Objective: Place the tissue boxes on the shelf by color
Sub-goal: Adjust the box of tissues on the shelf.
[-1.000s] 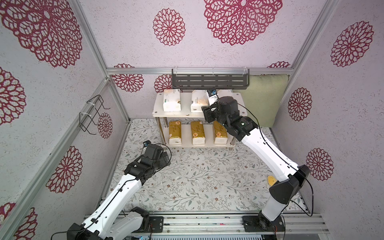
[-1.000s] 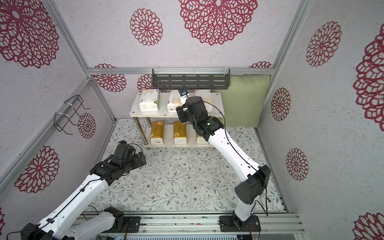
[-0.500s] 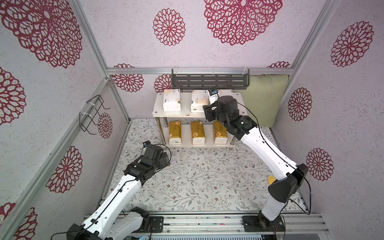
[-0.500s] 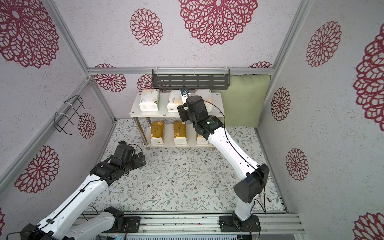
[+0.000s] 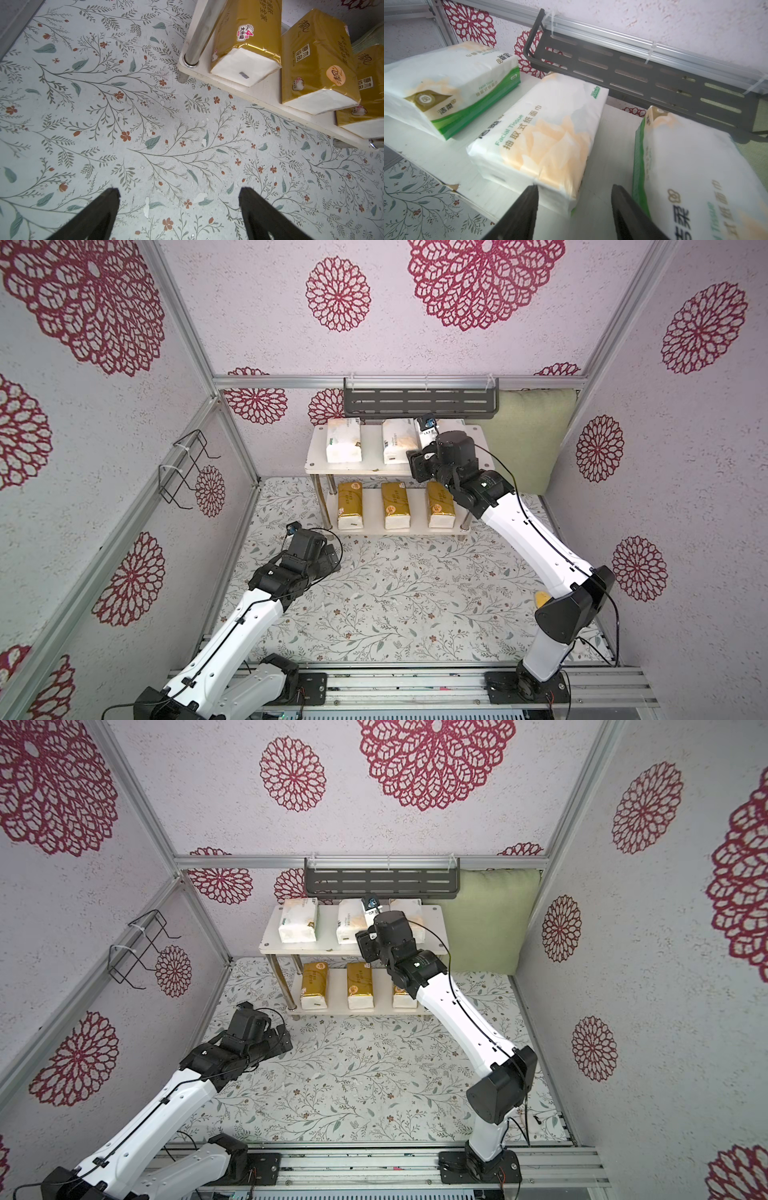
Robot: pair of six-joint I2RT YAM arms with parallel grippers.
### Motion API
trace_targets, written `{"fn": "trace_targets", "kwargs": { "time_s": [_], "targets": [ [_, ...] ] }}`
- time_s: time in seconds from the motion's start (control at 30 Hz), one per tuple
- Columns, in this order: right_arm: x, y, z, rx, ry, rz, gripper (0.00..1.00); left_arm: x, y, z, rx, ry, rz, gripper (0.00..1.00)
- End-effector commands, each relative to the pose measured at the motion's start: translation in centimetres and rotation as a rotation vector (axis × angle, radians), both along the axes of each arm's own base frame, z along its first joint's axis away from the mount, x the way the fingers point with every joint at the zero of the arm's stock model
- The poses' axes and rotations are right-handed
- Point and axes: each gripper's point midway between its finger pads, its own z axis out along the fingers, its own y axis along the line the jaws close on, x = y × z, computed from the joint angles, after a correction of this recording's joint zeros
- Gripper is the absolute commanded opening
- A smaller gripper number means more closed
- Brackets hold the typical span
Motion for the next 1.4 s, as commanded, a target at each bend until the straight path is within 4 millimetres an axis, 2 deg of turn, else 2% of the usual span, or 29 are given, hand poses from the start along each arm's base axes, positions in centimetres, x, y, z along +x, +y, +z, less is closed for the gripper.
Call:
{"fn": "trace_targets", "kwargs": {
  "time_s": [0.0,0.2,0.37,0.6,0.77,0.9,1.17,1.27,1.37],
  "targets": [
    [-1.2,-0.4,3.2,0.066,-0.054,0.015,0.66,-0.1,0.1,-0.4,0.018,0.011,-0.002,0.97],
    [-2.6,-0.9,4.8,0.094,-0.091,0.020,0.77,0.1,0.0,-0.4,0.019,0.011,0.000,0.97],
    [-3.4,-3.1,5.2,0.072,-0.130,-0.045,0.98,0.2,0.3,-0.1,0.032,0.003,0.012,0.97],
    [-4.6,-8.2,5.4,0.098,-0.177,-0.129,0.99,1.2,1.4,1.6,0.074,-0.036,0.052,0.97],
    [-6.2,-10.1,5.9,0.141,-0.197,-0.127,0.99,2.2,1.3,2.7,0.077,-0.053,0.053,0.97],
    [-6.5,-12.2,6.2,0.136,-0.204,-0.172,0.99,2.7,1.0,3.0,0.074,-0.053,0.047,0.97],
    [-3.8,-17.5,6.3,0.142,-0.190,-0.234,0.99,2.6,0.9,3.0,0.067,-0.051,0.046,0.97],
    [-2.9,-18.1,6.8,0.173,-0.184,-0.208,0.99,2.4,1.0,2.9,0.065,-0.052,0.047,0.97],
    [-2.4,-17.5,7.0,0.180,-0.180,-0.179,0.99,2.4,1.0,2.8,0.060,-0.053,0.051,0.97]
  ]
}}
